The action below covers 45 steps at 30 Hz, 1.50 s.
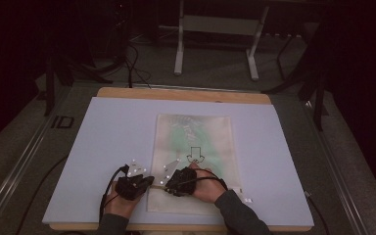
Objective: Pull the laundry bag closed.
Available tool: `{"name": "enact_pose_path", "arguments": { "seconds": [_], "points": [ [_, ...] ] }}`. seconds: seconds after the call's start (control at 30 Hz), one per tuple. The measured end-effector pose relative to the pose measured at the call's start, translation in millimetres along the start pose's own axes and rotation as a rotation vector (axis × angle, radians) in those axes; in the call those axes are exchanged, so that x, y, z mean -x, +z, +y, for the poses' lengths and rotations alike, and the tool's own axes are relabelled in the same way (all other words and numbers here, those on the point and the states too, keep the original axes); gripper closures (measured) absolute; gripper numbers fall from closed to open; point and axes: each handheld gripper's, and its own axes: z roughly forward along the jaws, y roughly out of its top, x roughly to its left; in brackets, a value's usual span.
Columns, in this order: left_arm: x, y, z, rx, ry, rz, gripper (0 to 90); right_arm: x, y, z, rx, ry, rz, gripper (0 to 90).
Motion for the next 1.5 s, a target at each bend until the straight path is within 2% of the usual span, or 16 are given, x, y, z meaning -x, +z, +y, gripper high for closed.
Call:
{"name": "enact_pose_path", "arguments": {
  "seconds": [1.5],
  "points": [
    [1.2,-0.2,0.3,-0.005,0.002,0.01,89.4,-1.8,-17.9,-17.2,-0.008,-0.005,-0.017,82.4]
  ]
}}
